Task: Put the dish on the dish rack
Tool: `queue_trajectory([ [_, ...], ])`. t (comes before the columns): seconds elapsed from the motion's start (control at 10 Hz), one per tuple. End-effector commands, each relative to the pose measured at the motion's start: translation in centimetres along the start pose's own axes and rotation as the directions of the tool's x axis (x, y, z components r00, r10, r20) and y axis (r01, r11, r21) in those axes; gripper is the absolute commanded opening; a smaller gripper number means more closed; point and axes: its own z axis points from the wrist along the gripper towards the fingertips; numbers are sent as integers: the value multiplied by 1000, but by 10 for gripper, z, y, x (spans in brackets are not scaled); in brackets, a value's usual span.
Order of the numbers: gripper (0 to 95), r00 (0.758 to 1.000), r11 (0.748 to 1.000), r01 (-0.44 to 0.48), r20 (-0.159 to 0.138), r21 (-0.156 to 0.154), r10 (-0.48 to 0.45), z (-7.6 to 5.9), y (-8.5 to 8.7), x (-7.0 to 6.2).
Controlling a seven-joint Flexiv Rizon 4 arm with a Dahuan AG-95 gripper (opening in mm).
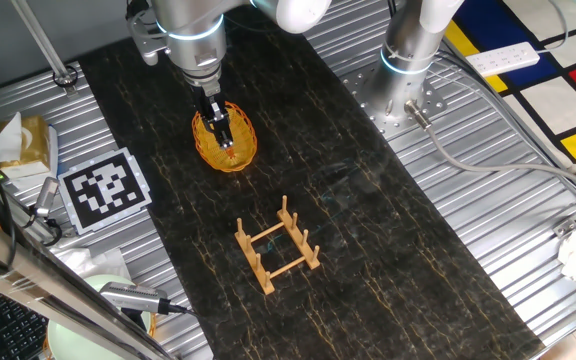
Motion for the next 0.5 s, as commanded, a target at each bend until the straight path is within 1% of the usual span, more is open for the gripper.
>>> queue_trajectory([
  [0.1, 0, 1000, 1000, 0, 0, 0, 0, 0, 0, 0],
  [0.2, 0, 995, 982, 85, 45, 170, -94, 0, 0, 0],
  [0.5, 0, 995, 983, 81, 42, 167, -89, 0, 0, 0],
])
